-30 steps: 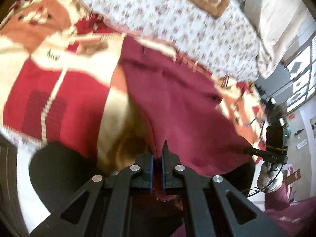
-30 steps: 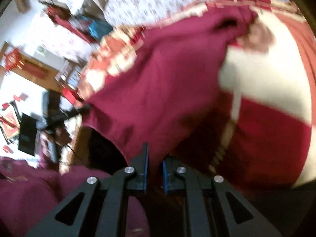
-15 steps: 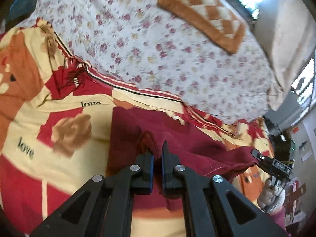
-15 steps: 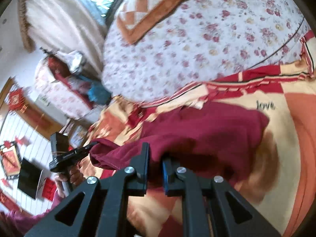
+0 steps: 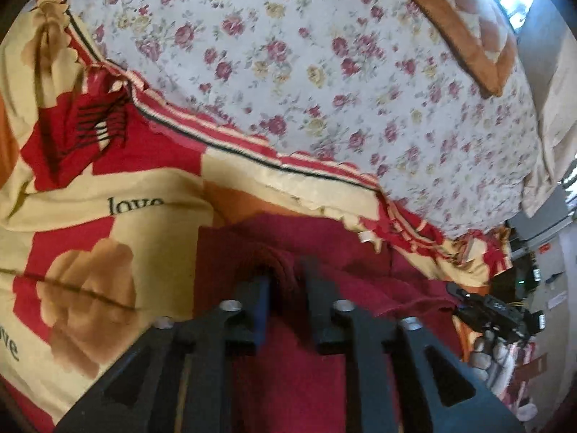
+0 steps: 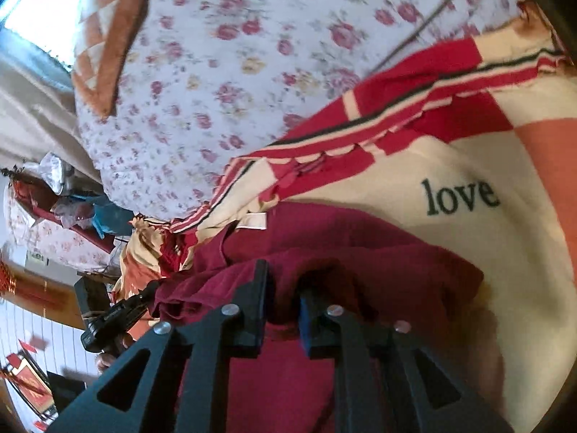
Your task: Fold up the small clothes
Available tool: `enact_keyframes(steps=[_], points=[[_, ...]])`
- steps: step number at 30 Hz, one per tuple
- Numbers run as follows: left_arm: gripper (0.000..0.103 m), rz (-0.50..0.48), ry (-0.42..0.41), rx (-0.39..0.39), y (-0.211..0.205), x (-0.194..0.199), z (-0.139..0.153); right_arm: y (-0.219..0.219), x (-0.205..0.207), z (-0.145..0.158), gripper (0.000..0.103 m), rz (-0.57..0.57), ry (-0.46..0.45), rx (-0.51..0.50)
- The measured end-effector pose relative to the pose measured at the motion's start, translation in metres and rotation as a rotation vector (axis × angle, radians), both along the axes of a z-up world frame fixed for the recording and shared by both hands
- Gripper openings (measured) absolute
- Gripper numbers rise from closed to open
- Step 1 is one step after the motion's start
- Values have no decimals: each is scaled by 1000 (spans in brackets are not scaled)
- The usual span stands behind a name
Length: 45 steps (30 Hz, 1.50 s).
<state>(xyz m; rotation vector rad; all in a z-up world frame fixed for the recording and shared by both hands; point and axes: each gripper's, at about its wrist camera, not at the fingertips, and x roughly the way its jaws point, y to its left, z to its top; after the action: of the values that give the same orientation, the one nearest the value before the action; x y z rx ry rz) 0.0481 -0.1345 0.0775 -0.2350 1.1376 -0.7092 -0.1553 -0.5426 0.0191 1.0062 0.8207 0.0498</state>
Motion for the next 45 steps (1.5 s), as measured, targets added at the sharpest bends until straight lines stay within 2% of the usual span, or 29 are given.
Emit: enact_keyframes(steps=[3,6,7,8,10,13,18,22,25,28,30,31,32,33,36,40,43,45], points=[[15,-18,-19,-13,4,-3,15,-3,-4,7,17,-17,-40,34],[27,3,-63,-4,11,-8,27,-2,-8,24,23,-22,-57,-1],[27,7,-64,-13,16,-10,30,-3,-9,28,31,-30,-59,-13],[27,9,-59,-20,20,-12,31,-6,-13,35,45,-59,-66,-38],[27,7,-62,-28,31,-22,34,-13,-22,47,57,-108,-94,-61],[27,-27,-64,-36,40,-42,35,-3,-25,59,57,-64,-65,-111],[27,-110,-42,-32,52,-90,24,60,-55,83,57,112,-51,-312],[27,-158,20,-33,52,-118,1,105,-88,72,56,218,-21,-446],[27,-140,26,-15,53,-124,-12,115,-105,63,56,215,-1,-479],[27,-105,56,-47,54,-123,-21,112,-113,51,57,186,22,-459],[27,-112,58,-53,48,-125,-26,114,-108,41,54,192,44,-459],[27,-122,61,-39,44,-126,-28,116,-104,36,44,191,63,-475],[16,-136,61,-19,40,-127,-29,116,-103,32,16,196,54,-448],[0,-144,56,-7,39,-128,-28,117,-102,30,7,198,35,-412],[0,-144,28,-9,49,-128,-18,120,-109,38,6,193,0,-413],[0,-158,-21,-26,73,-135,8,112,-131,65,6,187,-51,-392],[0,-160,-9,-16,84,-140,2,102,-150,74,6,183,-54,-401],[0,-163,1,25,85,-144,-14,97,-157,63,6,172,-20,-396]])
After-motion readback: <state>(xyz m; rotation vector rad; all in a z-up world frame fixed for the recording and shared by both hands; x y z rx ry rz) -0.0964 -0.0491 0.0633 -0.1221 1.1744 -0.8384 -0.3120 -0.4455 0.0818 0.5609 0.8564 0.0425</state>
